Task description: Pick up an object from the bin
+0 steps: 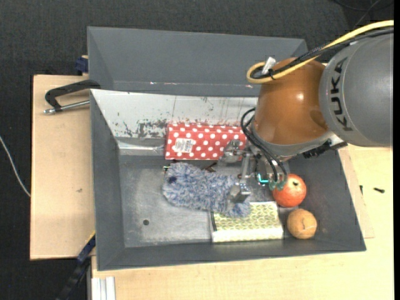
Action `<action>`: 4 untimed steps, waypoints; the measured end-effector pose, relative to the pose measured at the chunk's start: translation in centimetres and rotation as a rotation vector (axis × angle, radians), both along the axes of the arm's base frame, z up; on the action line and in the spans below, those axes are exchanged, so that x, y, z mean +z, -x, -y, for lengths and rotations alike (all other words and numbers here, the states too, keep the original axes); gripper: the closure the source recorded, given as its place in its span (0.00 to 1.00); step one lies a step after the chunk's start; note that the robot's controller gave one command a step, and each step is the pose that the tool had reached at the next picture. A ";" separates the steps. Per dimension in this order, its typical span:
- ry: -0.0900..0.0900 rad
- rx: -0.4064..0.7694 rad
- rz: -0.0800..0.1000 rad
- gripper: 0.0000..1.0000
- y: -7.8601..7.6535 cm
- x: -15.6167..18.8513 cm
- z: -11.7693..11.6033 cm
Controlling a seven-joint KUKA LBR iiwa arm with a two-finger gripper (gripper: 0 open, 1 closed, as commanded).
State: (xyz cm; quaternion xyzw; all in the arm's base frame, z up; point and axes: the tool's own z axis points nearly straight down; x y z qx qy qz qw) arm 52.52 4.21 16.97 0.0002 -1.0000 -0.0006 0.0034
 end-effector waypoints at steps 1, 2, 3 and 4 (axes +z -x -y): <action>0.000 0.000 0.006 0.00 -0.1 0.3 0.0; -0.001 -0.010 0.013 0.00 -1.2 -5.5 -0.9; 0.000 -0.119 0.006 0.00 -1.8 -9.5 -1.0; -0.001 -0.200 0.017 0.00 -1.2 -9.4 -0.6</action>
Offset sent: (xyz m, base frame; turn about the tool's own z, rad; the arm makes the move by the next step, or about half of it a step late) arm 0.0156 0.0138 -0.0997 0.0169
